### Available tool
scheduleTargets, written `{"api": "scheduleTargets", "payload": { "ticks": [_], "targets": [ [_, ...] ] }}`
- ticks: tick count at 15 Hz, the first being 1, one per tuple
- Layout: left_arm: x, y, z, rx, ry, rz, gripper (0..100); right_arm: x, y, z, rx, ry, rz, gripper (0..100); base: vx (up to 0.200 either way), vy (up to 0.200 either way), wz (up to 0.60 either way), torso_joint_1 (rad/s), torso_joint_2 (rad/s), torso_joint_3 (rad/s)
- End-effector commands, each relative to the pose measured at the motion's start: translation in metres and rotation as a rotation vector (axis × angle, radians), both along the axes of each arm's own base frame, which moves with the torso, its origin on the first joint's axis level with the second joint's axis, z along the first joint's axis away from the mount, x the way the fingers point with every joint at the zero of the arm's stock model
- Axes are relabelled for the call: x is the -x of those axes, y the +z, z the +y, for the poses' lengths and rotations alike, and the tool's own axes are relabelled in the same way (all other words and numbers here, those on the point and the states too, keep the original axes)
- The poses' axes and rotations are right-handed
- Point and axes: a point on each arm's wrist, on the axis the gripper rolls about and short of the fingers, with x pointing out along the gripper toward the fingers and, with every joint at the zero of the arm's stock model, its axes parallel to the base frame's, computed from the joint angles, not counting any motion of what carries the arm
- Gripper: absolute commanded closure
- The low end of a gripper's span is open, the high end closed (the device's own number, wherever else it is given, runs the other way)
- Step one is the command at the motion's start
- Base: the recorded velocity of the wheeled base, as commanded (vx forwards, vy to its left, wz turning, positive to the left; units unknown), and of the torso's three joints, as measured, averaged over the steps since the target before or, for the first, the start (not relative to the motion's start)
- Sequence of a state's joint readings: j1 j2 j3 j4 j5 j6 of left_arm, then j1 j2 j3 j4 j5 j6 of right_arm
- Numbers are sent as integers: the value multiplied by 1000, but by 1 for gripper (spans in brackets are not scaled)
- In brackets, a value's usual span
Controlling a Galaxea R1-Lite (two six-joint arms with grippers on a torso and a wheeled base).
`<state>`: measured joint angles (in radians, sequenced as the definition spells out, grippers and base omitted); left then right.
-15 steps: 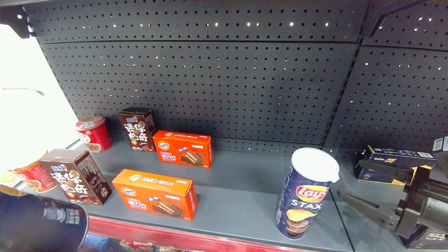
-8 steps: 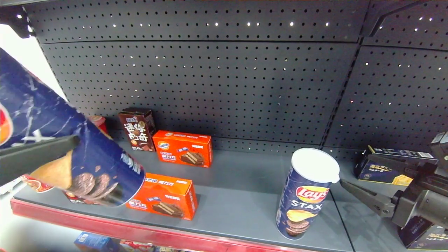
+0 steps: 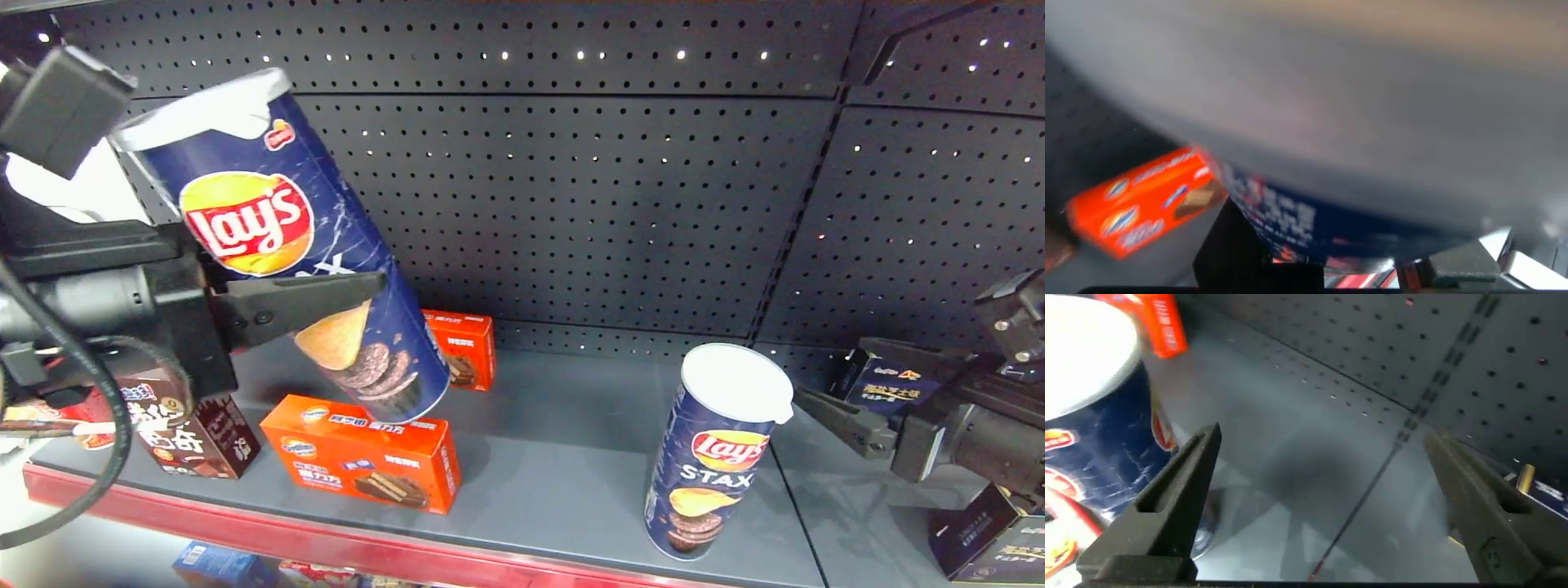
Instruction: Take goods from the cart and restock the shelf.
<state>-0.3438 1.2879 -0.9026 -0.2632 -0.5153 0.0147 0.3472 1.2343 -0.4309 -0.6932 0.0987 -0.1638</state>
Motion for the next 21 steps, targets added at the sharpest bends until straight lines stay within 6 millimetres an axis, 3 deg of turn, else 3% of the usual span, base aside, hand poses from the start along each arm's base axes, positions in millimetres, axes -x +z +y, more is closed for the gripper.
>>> {"api": "scheduleTargets", "payload": {
  "ticks": [1,6,14,17,21],
  "targets": [
    [-22,-6,-15,-16,-23,38,100,-5,-2,1,9,-25,15,0,0,0,0,0,0,0],
    [-44,-10,-24,-13,-22,26,100,-12,-8,2,26,-65,41,0,0,0,-120,1,0,0],
    [-53,-18,-30,-25,-33,43,100,-20,-7,6,26,-52,41,0,0,0,0,0,0,0],
    [-61,-21,-33,-17,-33,27,100,-21,-8,6,27,-57,42,0,0,0,-600,-72,157,105],
    [-65,-26,-34,-34,-8,14,100,-26,-10,8,31,-57,52,0,0,0,0,-43,154,77]
  ]
}}
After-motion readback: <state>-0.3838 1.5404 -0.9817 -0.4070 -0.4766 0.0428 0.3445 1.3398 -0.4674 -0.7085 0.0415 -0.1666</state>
